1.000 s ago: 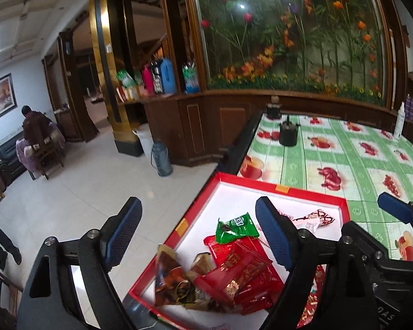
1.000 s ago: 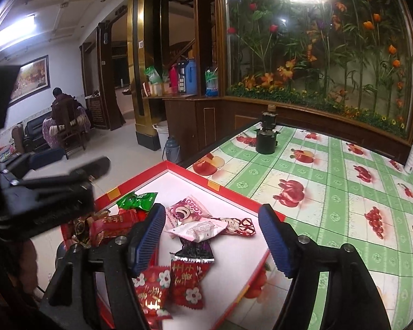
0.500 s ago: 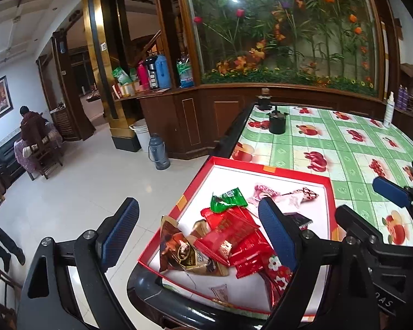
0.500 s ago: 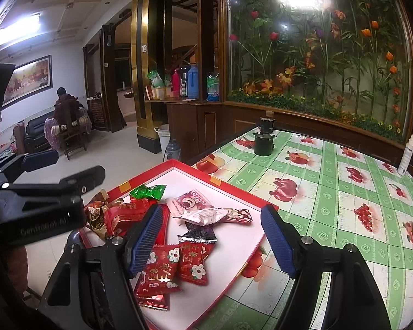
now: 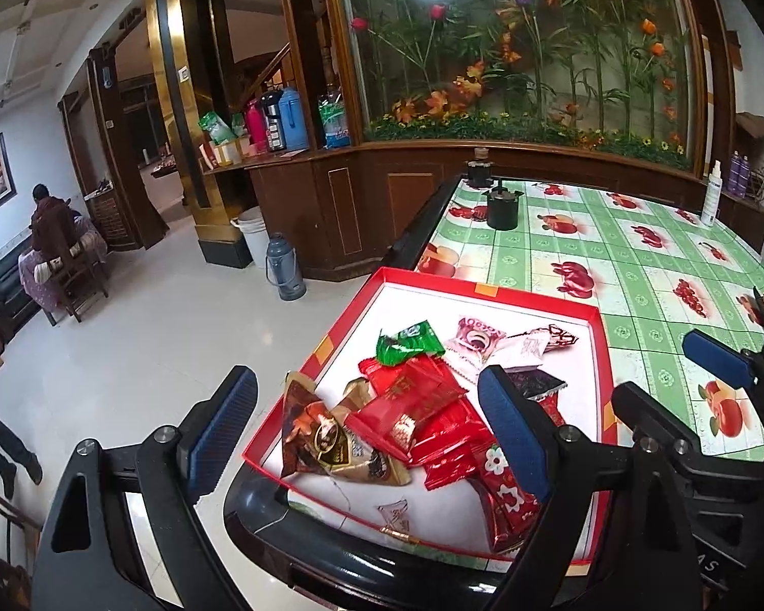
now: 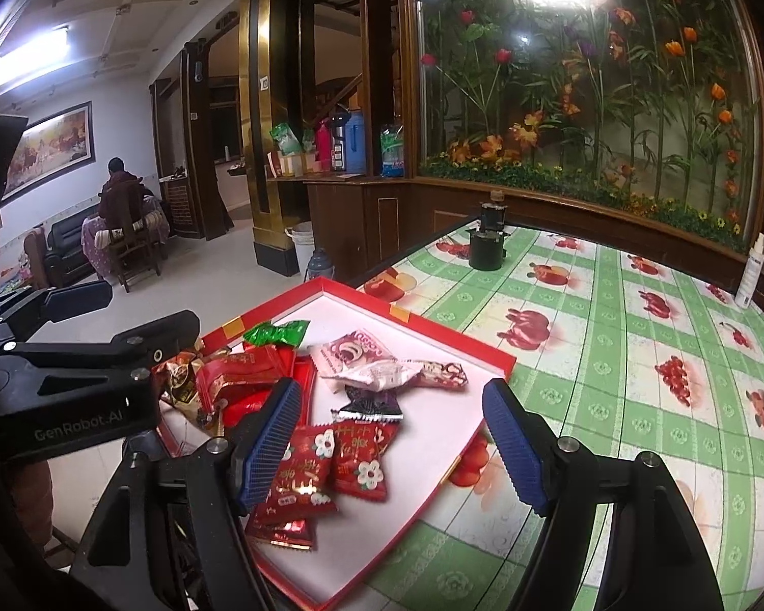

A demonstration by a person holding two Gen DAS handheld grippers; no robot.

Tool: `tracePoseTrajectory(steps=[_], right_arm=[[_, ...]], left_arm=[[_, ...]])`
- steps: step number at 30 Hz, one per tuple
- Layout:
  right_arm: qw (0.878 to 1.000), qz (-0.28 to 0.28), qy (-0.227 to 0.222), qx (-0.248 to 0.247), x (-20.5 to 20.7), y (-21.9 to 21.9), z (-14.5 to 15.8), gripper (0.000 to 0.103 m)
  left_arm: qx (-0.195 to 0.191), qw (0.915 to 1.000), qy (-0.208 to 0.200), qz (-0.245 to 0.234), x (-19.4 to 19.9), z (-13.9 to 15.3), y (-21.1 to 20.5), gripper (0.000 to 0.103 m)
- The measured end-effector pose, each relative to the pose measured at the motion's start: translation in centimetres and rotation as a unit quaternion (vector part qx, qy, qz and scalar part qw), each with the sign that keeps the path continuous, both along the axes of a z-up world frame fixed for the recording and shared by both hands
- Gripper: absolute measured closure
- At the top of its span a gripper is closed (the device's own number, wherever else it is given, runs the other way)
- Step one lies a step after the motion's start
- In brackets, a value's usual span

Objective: Organize snacks

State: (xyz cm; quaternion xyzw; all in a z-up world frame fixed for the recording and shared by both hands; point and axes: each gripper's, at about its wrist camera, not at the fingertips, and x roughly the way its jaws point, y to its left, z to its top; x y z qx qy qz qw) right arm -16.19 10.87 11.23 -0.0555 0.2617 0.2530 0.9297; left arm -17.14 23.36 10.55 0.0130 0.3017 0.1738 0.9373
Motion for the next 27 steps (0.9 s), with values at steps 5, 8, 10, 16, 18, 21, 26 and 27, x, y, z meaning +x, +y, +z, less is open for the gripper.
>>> tracePoseTrajectory(steps=[5, 8, 10, 16, 18, 21, 26, 27], right_arm=[[1.0, -0.001, 0.008, 0.01, -1.0, -0.2, -0.6, 0.028], [1.0, 0.003, 0.012, 0.008, -1.4, 0.1, -1.0, 0.028], [1.0, 0.008, 0.014, 0.005, -1.7, 0.4, -1.1, 0.028], [1.0, 0.017, 0.007, 0.003, -3.2, 0.8, -0.7, 0.028], [1.0, 0.019, 0.002, 0.005, -3.8, 0.8, -0.4, 0.028], [1.0, 0.021, -0.003, 0.008, -4.4, 0.7, 0.1, 0.028], [1.0, 0.027, -0.012, 0.003, -5.5, 1.0, 0.7, 0.028], [1.0, 0.028, -0.013, 0.004, -5.7, 1.1, 0.8, 0.028]], left_arm=[[-0.006, 0.9998, 0.011, 0.012, -1.0, -0.7, 0.3, 0.014], [-0.009, 0.9996, 0.019, 0.017, -1.5, -1.1, 0.5, 0.014], [-0.011, 0.9995, 0.022, 0.02, -1.8, -1.3, 0.7, 0.014], [-0.021, 0.9989, 0.024, 0.033, -3.1, -1.1, 1.2, 0.014], [-0.021, 0.9989, 0.021, 0.035, -3.6, -0.8, 1.3, 0.014], [-0.018, 0.9991, 0.015, 0.034, -4.2, -0.5, 1.2, 0.014], [-0.019, 0.9993, 0.009, 0.03, -5.1, 0.0, 1.0, 0.014], [-0.018, 0.9994, 0.007, 0.029, -5.4, 0.1, 1.0, 0.014]])
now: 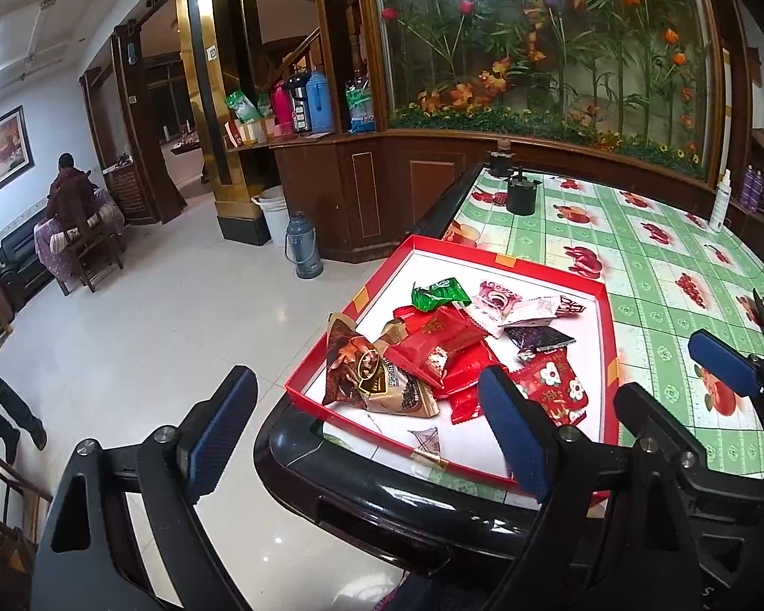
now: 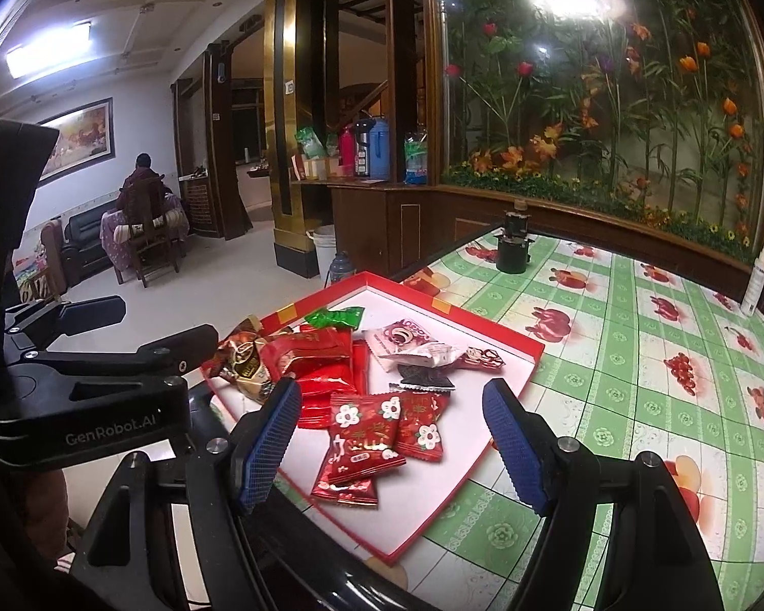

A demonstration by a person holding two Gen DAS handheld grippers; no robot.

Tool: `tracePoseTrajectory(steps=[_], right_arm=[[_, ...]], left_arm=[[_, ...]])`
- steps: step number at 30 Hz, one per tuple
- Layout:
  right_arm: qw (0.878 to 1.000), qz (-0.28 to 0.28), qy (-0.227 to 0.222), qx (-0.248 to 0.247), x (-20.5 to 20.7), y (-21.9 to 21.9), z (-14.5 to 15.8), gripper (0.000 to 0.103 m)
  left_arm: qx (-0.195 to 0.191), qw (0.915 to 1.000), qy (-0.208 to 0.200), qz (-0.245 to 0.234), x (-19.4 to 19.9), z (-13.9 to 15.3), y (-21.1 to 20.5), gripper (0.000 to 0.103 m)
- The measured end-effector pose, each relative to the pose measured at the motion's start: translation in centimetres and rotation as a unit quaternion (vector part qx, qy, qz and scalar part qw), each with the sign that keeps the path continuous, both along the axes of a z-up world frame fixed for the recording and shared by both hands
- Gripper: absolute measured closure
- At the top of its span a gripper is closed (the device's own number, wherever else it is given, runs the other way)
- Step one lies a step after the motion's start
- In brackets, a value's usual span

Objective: Organize snacks

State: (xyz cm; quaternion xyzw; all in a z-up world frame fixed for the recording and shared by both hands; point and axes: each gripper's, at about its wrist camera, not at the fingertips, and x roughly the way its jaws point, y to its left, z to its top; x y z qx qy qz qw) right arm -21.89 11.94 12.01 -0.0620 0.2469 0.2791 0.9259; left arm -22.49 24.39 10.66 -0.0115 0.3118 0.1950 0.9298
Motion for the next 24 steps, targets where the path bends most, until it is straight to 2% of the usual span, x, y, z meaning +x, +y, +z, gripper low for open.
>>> tracePoseTrajectory(steps=[10, 13, 24], right_arm=[[1.0, 0.001, -0.007, 0.003, -1.4, 0.1, 0.7, 0.028], [1.0, 0.0, -0.012, 0.002, -1.8, 0.0, 1.0, 0.028], [1.0, -0.015, -0.023, -0.003, -1.9, -0.4, 1.5, 0.028]], left_arm=[[-0.012, 0.9998, -0.014, -0.008, -1.6, 1.1, 0.0, 0.014], [-0.027, 0.9994, -0.013, -0.016, -1.8, 1.3, 0.2, 0.014], [-0.034, 0.9988, -0.015, -0.032, -1.3, 1.6, -0.3, 0.014]])
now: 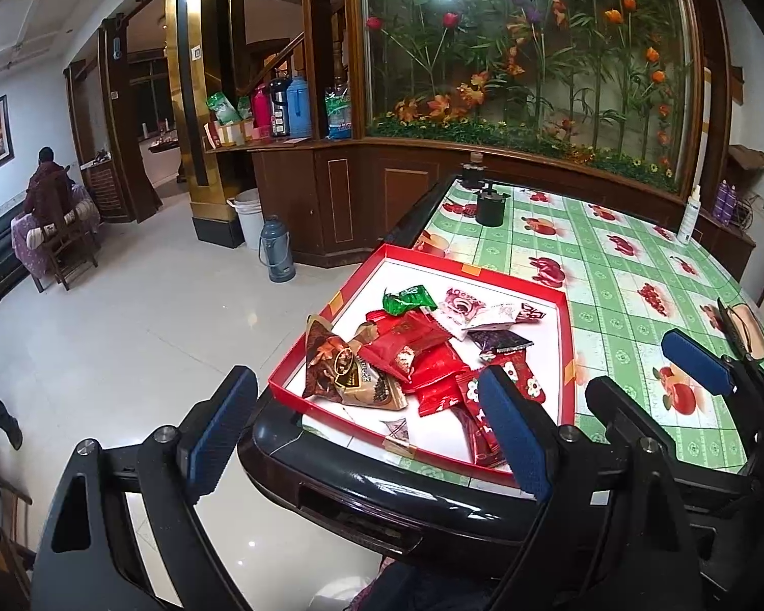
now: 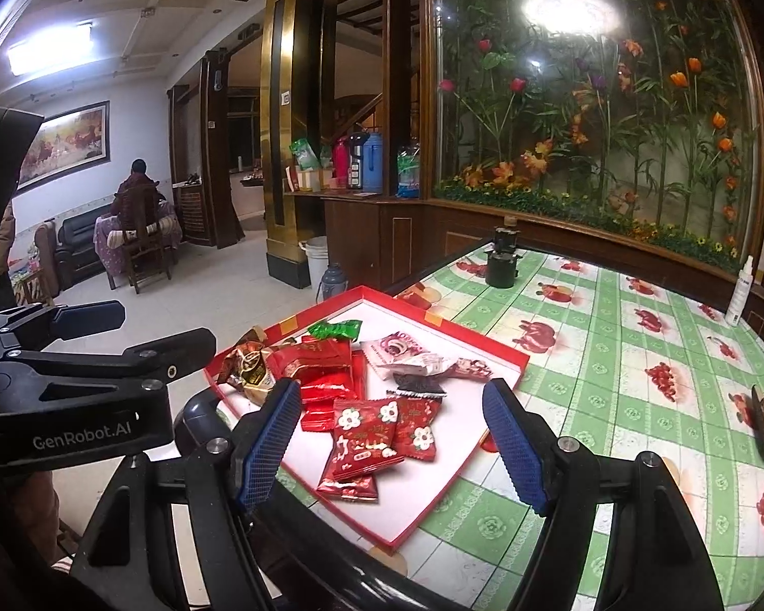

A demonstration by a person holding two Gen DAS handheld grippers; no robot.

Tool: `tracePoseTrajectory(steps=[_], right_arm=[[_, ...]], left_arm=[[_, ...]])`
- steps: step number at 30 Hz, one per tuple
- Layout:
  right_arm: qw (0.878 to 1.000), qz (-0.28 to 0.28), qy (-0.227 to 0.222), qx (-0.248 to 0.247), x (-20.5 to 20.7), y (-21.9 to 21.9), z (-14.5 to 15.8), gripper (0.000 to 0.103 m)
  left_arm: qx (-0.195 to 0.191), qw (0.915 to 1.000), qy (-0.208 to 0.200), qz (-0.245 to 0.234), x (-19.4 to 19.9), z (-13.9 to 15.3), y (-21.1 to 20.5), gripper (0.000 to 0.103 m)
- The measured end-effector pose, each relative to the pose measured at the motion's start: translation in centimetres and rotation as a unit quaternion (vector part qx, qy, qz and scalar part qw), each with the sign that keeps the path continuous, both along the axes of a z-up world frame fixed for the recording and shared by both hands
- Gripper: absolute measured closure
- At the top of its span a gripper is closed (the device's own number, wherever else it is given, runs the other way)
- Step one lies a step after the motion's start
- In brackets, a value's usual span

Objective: Organize snacks

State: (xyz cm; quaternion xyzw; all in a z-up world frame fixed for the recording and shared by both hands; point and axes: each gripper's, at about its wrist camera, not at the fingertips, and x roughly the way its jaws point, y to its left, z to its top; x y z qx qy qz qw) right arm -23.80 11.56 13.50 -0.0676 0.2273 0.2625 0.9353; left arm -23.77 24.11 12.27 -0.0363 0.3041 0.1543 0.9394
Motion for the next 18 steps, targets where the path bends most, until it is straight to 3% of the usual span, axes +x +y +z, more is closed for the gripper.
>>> tracePoseTrajectory(steps=[18], right_arm=[[1.0, -0.003, 0.013, 0.009, 3.1, 1.6, -0.3, 0.028]], left_arm=[[0.018, 0.9997, -0.019, 0.002, 1.9, -0.1, 1.1, 0.014]])
